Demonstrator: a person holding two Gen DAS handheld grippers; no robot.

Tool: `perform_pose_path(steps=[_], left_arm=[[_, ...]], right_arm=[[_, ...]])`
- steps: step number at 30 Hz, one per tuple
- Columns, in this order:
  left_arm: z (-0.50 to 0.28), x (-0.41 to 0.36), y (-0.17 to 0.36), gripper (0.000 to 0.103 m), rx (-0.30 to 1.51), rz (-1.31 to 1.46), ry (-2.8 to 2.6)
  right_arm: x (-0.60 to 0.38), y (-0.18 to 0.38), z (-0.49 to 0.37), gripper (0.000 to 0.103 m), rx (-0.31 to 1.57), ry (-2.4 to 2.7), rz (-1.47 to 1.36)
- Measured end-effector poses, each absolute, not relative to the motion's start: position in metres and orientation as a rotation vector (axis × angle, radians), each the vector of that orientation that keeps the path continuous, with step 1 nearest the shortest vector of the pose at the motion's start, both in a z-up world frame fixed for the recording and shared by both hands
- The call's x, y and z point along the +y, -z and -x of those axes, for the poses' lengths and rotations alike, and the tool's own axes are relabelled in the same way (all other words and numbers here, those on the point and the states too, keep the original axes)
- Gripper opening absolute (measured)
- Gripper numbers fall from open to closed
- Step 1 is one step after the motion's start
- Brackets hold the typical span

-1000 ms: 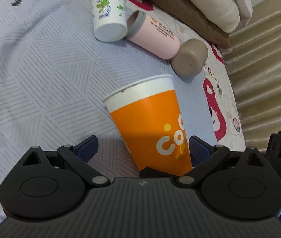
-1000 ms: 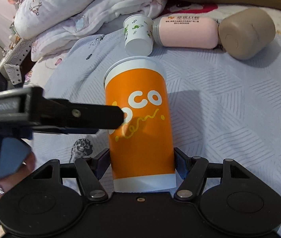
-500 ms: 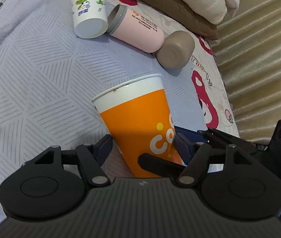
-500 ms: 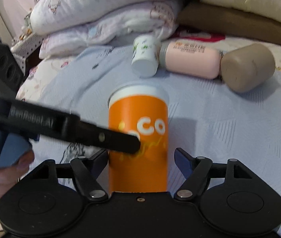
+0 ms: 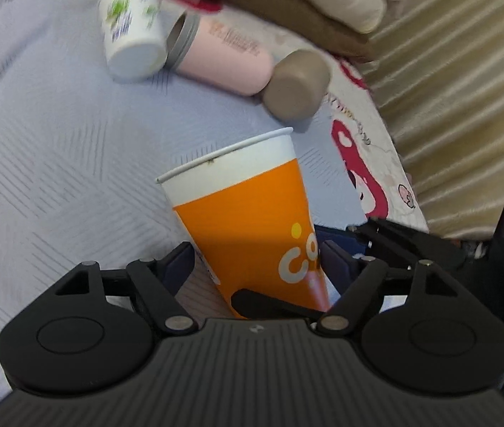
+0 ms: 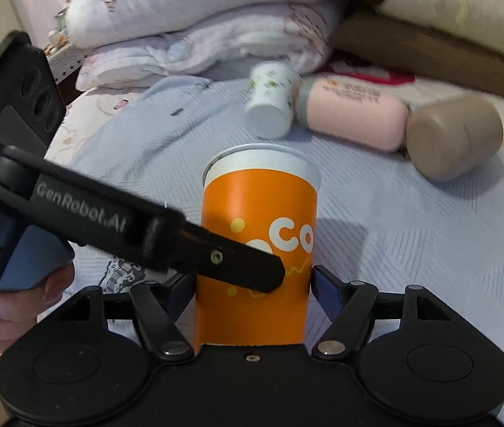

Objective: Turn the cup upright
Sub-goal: 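Rotate the held orange cup upright with the right tool, then lower the upright orange cup onto the cloth and open the right tool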

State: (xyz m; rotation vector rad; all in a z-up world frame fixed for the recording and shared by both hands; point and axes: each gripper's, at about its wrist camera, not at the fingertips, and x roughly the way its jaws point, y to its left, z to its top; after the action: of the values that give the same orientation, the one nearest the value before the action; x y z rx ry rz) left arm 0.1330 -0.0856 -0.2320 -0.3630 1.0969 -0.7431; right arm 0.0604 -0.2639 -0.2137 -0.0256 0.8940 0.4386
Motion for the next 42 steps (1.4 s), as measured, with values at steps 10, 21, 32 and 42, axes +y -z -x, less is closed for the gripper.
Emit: perform_pose_path(steps=[10,21,32,42], left_arm=[[-0.109,-0.062,0.202,0.070,0.924,0.211,0.748],[-0.103,-0.045,0.177,0.067,0.770,0.109,0.700],[-0.136,-0.039,0.162,0.068,0.680,0.120,0.647],[-0.139,-0.071,0.175,0.068,0.681,0.073,0.680]], right_arm=[[-0.237,0.203,-0.040,0.076,0.724,-0.496,0.174],[-0.206,0.205,-0.043,0.076,0.591,-0.442,0.253],[-0.189,0.192,-0.082,0.076,0.471,-0.382,0.226],[-0.210,0.212,-0.074,0.076,0.377,-0.327,0.243]])
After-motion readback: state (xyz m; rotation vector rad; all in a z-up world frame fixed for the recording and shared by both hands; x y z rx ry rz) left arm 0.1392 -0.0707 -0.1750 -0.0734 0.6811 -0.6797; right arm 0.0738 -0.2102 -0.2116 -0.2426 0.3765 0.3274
